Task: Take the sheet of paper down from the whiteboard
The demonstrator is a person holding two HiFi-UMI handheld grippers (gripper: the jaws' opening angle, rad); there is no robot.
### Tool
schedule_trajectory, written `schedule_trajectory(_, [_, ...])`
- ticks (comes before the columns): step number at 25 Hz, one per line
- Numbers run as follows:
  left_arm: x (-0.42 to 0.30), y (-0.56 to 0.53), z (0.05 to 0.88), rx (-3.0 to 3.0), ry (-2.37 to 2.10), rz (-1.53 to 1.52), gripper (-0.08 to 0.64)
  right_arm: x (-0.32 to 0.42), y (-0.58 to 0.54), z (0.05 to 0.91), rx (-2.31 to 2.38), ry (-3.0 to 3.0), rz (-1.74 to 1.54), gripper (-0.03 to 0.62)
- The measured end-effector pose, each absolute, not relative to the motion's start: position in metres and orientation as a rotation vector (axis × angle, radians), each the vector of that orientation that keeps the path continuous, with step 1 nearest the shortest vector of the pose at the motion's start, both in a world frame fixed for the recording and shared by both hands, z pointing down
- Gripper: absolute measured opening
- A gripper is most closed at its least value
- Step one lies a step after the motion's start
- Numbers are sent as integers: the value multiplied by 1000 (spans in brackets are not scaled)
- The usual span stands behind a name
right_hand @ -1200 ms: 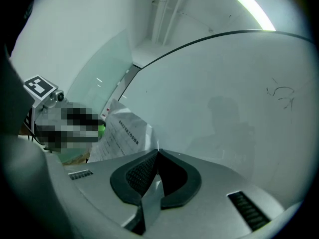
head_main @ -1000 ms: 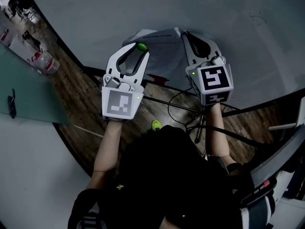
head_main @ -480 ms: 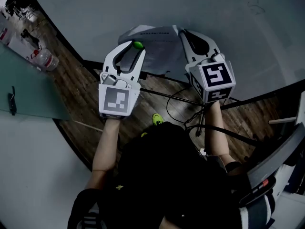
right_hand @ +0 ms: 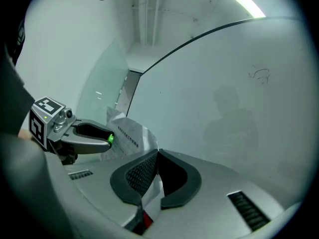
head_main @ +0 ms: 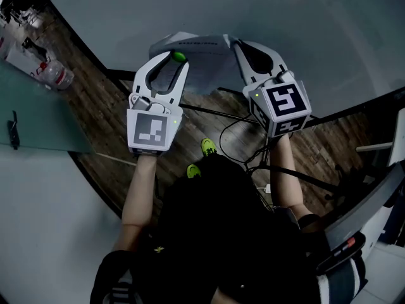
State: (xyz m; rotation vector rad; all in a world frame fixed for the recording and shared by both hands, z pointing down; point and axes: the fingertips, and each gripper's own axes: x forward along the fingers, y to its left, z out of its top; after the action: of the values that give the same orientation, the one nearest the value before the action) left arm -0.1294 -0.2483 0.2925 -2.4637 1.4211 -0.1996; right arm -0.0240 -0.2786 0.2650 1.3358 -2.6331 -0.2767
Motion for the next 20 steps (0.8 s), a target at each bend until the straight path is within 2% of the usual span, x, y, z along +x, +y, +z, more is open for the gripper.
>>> schedule_trajectory(20, [-127, -229, 282, -2447, 1478, -227, 121, -26, -256, 255, 1245, -2739, -192, 36])
